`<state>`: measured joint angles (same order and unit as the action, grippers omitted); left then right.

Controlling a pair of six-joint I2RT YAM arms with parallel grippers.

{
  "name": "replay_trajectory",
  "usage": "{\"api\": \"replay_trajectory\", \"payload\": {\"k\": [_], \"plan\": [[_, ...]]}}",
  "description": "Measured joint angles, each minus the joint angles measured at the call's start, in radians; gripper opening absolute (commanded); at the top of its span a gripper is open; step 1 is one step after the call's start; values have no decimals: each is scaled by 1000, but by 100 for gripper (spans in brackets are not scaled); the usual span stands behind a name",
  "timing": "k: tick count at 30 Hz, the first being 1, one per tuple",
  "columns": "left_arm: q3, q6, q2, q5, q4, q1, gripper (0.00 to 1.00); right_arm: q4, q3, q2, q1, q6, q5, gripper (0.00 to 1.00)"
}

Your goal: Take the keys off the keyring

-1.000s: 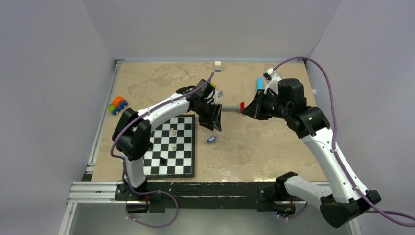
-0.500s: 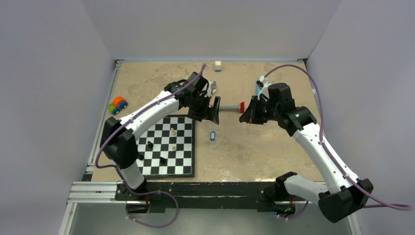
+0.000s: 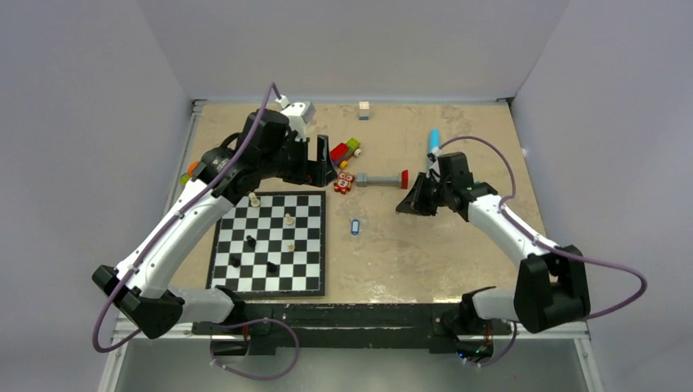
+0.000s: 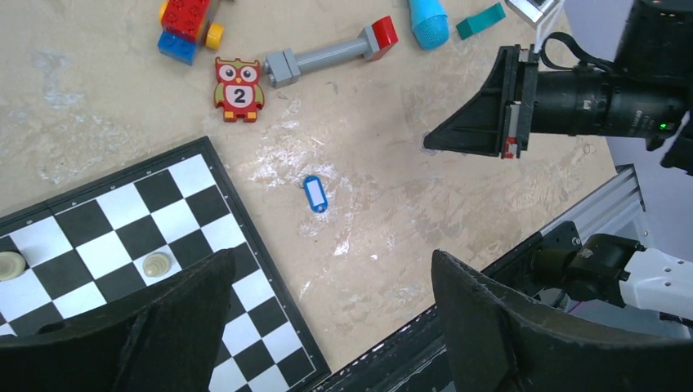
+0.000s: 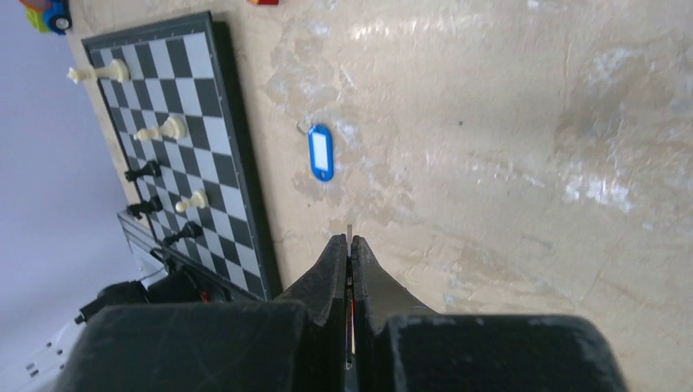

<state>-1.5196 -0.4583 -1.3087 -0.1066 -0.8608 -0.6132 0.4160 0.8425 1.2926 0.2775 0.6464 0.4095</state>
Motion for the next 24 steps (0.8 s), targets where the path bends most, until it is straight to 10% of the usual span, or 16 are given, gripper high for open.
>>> {"api": "replay_trajectory", "payload": {"k": [5,16,24], "plan": [[0,6,43,37,-32,0,92,-102,0,124,-18,10,5,0],[15,5,89,63,-55,0,91,-146,-23,227,-25,3,-4,43],[28,-2,93,63,-50,0,90,-78,-19,199,-27,-27,-69,51]]}}
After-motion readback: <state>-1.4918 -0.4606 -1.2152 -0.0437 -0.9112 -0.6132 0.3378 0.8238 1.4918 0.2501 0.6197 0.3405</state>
